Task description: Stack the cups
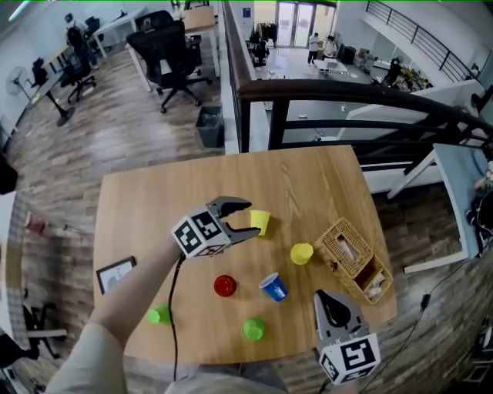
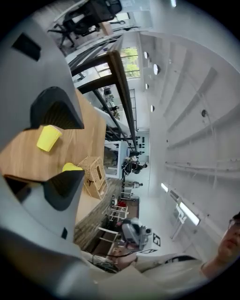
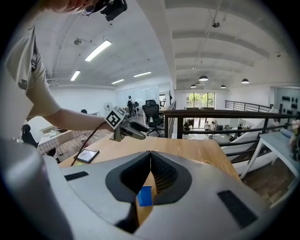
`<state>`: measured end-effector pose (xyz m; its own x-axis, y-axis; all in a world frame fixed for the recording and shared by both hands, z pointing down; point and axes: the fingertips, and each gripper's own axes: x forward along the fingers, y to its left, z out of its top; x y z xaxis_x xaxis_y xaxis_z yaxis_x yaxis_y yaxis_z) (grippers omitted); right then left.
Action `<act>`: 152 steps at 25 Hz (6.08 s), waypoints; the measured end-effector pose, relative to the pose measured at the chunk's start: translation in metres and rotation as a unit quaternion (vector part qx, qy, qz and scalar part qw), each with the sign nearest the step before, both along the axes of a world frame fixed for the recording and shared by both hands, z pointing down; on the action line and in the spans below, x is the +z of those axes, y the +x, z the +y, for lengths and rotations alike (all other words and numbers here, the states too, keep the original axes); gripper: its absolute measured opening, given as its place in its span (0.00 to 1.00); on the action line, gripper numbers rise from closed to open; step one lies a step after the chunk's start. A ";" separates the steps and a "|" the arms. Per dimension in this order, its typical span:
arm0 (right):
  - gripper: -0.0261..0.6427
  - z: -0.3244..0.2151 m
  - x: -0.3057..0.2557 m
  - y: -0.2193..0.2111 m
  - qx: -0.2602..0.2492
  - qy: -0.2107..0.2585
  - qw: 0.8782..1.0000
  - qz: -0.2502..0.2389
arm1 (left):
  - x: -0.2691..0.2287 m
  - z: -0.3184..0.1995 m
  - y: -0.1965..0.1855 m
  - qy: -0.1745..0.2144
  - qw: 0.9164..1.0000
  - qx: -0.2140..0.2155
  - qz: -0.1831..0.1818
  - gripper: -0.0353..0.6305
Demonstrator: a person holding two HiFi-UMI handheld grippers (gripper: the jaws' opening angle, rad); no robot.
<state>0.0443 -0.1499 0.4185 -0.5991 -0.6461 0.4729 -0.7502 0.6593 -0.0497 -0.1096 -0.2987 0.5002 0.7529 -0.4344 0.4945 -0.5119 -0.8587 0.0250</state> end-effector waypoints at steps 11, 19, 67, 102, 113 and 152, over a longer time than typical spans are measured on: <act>0.08 -0.026 0.066 -0.005 -0.014 -0.049 0.999 -0.002 | 0.121 -0.064 0.002 -0.101 0.995 0.003 -0.022 0.48; 0.08 -0.025 0.090 -0.001 -0.013 -0.077 0.997 0.006 | 0.158 -0.076 0.007 -0.208 0.977 0.033 -0.022 0.46; 0.08 0.089 -0.053 0.028 -0.010 0.029 1.000 -0.004 | -0.180 0.137 -0.034 0.065 0.973 -0.162 0.149 0.18; 0.41 0.148 -0.147 -0.047 -0.205 0.075 0.958 -0.186 | -0.244 0.288 0.017 0.072 0.929 -0.118 0.344 0.17; 0.49 0.169 -0.163 -0.063 -0.269 0.062 0.935 -0.224 | -0.260 0.314 0.052 -0.004 0.906 -0.007 0.423 0.17; 0.43 0.087 -0.004 0.028 -0.151 -0.084 0.969 0.178 | -0.150 0.285 0.059 0.026 0.977 -0.079 0.197 0.13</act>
